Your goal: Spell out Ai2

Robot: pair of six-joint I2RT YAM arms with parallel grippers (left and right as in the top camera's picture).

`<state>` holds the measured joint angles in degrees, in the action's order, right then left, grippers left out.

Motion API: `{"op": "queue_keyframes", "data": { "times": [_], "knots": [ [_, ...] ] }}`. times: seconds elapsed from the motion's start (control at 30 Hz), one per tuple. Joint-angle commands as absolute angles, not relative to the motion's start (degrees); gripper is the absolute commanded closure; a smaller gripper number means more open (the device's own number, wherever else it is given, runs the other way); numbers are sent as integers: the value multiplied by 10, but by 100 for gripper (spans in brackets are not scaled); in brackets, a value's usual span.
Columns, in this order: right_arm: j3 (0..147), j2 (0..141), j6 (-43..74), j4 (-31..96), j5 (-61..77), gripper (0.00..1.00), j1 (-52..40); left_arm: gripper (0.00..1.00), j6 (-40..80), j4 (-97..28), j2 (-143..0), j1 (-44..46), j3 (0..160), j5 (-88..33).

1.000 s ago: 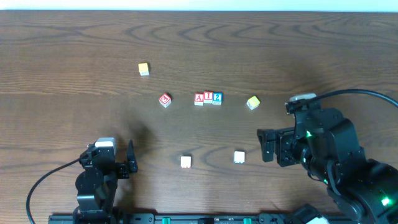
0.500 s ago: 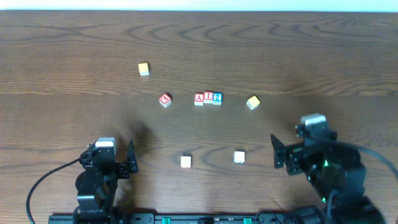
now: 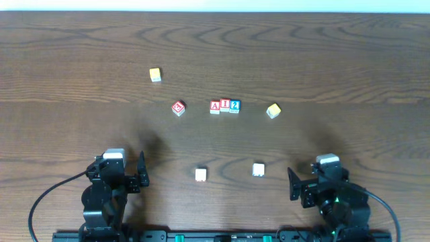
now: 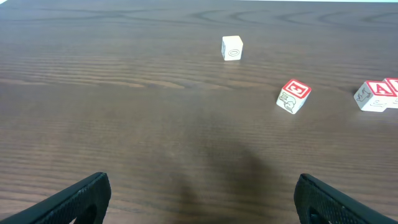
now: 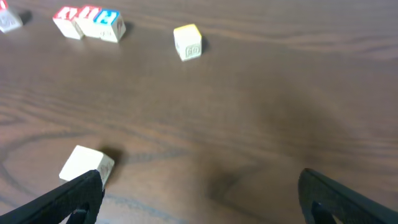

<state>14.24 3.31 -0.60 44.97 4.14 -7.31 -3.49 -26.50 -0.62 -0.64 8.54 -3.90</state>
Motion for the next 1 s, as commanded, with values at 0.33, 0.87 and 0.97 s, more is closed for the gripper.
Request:
{"op": "queue_keyframes", "data": {
  "times": [0.33, 0.87, 0.97],
  "knots": [
    [105, 3, -13, 476, 50, 1, -68, 5, -43, -265, -3, -7, 75, -41],
    [105, 3, -11, 474, 50, 1, -68, 5, -43, -265, -3, -7, 75, -41],
    [105, 3, -11, 474, 50, 1, -68, 5, -43, -265, -3, -7, 75, -41]
  ]
}}
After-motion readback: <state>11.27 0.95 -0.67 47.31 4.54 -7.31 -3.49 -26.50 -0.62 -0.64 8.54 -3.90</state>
